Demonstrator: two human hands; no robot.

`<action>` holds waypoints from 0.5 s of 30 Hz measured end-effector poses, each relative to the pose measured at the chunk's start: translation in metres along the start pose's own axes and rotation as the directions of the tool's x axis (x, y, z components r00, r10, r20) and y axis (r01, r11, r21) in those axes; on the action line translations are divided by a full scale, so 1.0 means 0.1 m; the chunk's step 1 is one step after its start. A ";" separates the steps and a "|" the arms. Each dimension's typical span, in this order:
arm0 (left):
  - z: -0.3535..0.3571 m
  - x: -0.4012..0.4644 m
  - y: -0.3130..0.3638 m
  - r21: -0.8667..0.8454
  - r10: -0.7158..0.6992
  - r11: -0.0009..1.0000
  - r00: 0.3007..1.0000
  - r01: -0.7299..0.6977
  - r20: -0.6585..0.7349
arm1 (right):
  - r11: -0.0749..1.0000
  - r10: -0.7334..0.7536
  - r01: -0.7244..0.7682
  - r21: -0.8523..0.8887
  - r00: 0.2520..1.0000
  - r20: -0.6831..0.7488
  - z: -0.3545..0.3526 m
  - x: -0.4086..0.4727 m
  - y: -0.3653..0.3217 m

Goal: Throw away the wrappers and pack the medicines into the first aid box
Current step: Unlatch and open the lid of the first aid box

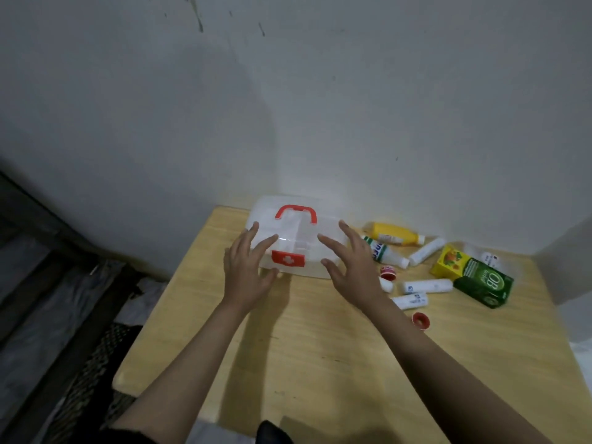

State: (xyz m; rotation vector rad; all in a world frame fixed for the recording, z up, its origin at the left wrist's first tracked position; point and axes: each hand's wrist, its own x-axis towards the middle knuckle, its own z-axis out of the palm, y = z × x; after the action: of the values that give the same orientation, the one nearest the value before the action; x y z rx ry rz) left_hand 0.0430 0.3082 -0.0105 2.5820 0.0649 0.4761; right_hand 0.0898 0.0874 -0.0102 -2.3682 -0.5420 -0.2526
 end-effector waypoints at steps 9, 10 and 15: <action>0.17 0.14 -0.13 0.144 0.119 0.985 0.983 -0.099 -0.138 | 0.994 0.004 -0.007 0.111 1.000 0.019 -0.02 0.10 0.08; 0.17 0.15 -0.15 0.154 0.134 0.982 0.979 -0.111 -0.151 | 0.993 0.008 -0.011 0.117 1.000 0.020 -0.02 0.10 0.07; 0.09 0.14 -0.28 0.166 0.233 0.962 0.968 -0.215 -0.094 | 0.992 0.046 -0.049 0.119 0.999 0.025 -0.05 0.08 0.03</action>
State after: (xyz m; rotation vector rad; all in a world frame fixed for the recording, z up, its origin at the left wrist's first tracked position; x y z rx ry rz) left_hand 0.0603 0.3302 -0.0266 2.7267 -0.1603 0.7261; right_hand 0.0983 0.0847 -0.0062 -2.2668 -0.4970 -0.1679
